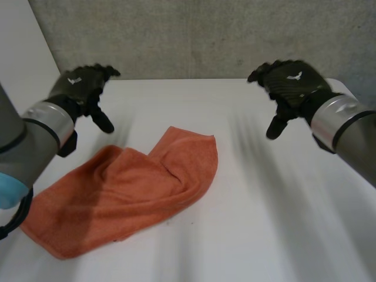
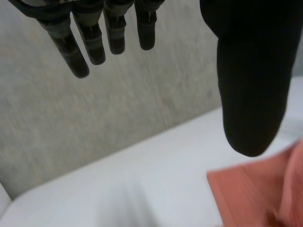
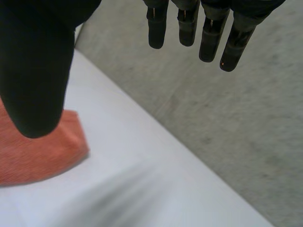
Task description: Fold the laundry
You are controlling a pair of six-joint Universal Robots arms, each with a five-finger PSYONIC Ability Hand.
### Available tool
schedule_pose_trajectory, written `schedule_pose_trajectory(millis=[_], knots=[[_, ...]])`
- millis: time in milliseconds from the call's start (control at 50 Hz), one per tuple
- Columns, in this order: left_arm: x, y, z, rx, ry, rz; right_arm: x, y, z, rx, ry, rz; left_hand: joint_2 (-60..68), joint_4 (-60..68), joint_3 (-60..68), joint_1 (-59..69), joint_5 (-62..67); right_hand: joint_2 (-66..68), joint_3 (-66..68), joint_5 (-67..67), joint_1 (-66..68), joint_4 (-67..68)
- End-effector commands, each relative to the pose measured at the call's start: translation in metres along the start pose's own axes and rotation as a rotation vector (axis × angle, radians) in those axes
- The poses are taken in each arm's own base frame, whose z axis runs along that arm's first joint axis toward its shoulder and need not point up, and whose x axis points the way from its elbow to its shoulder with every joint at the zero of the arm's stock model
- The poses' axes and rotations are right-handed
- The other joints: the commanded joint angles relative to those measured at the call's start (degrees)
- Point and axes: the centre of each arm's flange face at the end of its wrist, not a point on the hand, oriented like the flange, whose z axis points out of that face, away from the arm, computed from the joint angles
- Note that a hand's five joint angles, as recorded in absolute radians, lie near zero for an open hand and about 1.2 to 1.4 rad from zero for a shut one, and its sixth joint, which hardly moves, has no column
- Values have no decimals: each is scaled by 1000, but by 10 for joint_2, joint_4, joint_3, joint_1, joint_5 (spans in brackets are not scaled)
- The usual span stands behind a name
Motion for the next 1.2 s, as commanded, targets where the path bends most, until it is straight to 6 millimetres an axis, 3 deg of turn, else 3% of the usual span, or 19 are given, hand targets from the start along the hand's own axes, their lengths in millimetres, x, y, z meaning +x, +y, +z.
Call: schedule_pose_trajectory(millis=[20,240,480,520,580,620,660,740,780,800,820,840,860,880,900,940,1060,1160,1200], knots=[[5,49,19,-132,24,85,-32,20,28,-52,-117,63,15,15,15,15,16,-27,-23,-38,-22,-35],[6,112,42,-263,57,222,-60,59,88,-69,-279,243,-19,-19,-19,-18,-18,-27,-23,-38,-22,-35],[8,133,42,-307,78,278,-100,102,123,-104,-349,252,122,122,122,122,123,-16,-12,-27,-11,-24],[8,133,43,-304,77,278,-103,104,127,-98,-352,251,175,175,175,175,175,41,45,30,46,33],[8,130,46,-282,74,281,-105,104,134,-82,-355,247,368,368,368,369,369,312,316,301,317,304],[6,125,52,-227,61,290,-102,97,140,-46,-344,238,544,544,544,544,545,635,639,624,640,627],[5,117,58,-178,49,296,-99,91,143,-20,-328,233,653,653,653,653,654,672,677,661,678,665],[3,93,71,-49,18,316,-90,67,150,66,-298,214,659,659,659,659,660,673,677,662,678,665],[-1,47,84,147,-31,337,-65,17,157,235,-176,182,659,659,659,659,660,673,677,662,678,665],[-1,47,85,148,-31,337,-65,17,157,236,-175,182,659,659,659,659,660,673,677,662,678,665],[-5,16,89,270,-67,337,-48,-13,158,346,-80,171,659,659,659,659,660,673,677,662,678,665],[-5,16,89,271,-67,337,-29,-52,151,482,22,164,659,659,659,659,660,673,677,662,678,665],[-7,-14,88,395,-106,335,-29,-52,151,483,23,164,659,659,659,659,660,673,677,662,678,665],[-10,-44,84,519,-154,328,-11,-89,138,618,112,157,659,659,659,659,660,673,677,662,678,665],[-11,-44,84,520,-154,328,-11,-90,138,619,112,157,659,659,659,659,660,673,677,662,678,665],[-18,-96,67,741,-249,272,13,-138,110,794,213,171,659,659,659,659,660,673,677,662,678,665],[-20,-111,48,814,-256,185,13,-140,90,786,170,139,659,659,659,659,660,673,677,662,678,665],[-17,-68,46,657,-224,163,-19,-85,90,593,30,104,659,659,659,659,660,673,677,662,678,665],[-11,-31,41,530,-200,161,-28,-65,90,524,-1,96,659,659,659,659,660,673,677,662,678,665]])
